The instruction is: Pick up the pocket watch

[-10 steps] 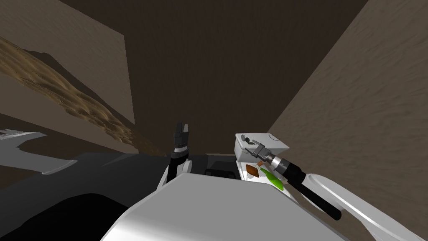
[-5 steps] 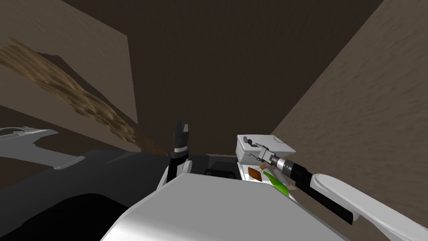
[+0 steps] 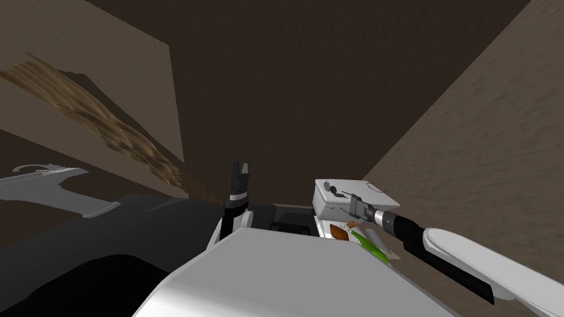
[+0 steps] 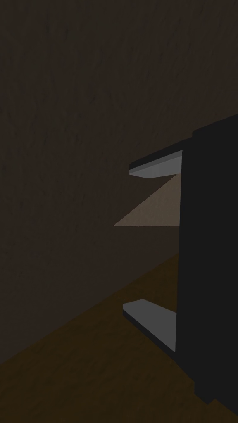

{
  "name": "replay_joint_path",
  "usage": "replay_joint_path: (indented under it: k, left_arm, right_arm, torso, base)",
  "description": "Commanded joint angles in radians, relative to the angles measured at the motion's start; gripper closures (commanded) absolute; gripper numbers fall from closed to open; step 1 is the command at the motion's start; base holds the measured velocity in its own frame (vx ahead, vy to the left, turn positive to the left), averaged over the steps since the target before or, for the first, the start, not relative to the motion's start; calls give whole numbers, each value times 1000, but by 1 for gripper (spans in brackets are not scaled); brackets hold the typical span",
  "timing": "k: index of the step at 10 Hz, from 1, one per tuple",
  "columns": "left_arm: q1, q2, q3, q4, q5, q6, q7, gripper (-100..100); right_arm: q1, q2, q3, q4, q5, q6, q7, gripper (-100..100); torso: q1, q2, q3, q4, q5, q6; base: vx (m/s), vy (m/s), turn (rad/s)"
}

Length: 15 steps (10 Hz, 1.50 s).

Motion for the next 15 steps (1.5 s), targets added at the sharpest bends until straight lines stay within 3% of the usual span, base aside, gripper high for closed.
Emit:
replay_joint_path:
  k: [1,2,7,9,10,11,12,13,14,15]
  left_arm:
    - [0,0,0,0,0,0,0,0]
    - [0,0,0,0,0,0,0,0]
    - [0,0,0,0,0,0,0,0]
    - [0,0,0,0,0,0,0,0]
    - [0,0,0,0,0,0,0,0]
    - [0,0,0,0,0,0,0,0]
    - [0,0,0,0,0,0,0,0]
    - [0,0,0,0,0,0,0,0]
    - [0,0,0,0,0,0,0,0]
    - [0,0,0,0,0,0,0,0]
  right_arm:
    - [15,-50,-3,16,49,9,29,-100]
    - [15,-52,-3,16,49,9,29,-100]
    - [48,-181,-10,56,166,27,96,-100]
    - [58,-183,-20,51,164,27,95,-100]
    - [59,-185,-21,51,166,27,98,0]
    - [30,-163,-40,101,148,-23,148,-100]
    - [30,-163,-40,122,148,-31,151,-100]
    - [1,-141,-58,155,130,-62,182,-100]
    - [1,-141,-58,183,130,-88,204,-100]
    - [1,-141,-58,196,130,-88,204,-100]
  torso:
    - [0,0,0,0,0,0]
    - [0,0,0,0,0,0]
    - [0,1,1,0,0,0]
    - [0,2,1,0,0,0]
    - [-1,3,2,1,0,0]
    - [-1,4,2,1,0,0]
    - [2,3,2,1,0,0]
    - [3,3,2,1,1,0]
    - [4,3,2,1,1,0]
    - [4,3,2,1,1,0]
  base:
    - [48,17,60]
    - [25,11,-10]
    - [31,10,38]
    - [20,2,21]
    - [0,0,0]
    - [10,54,41]
    - [11,64,16]
    - [13,76,33]
    - [10,71,15]
    - [-1,33,-8]
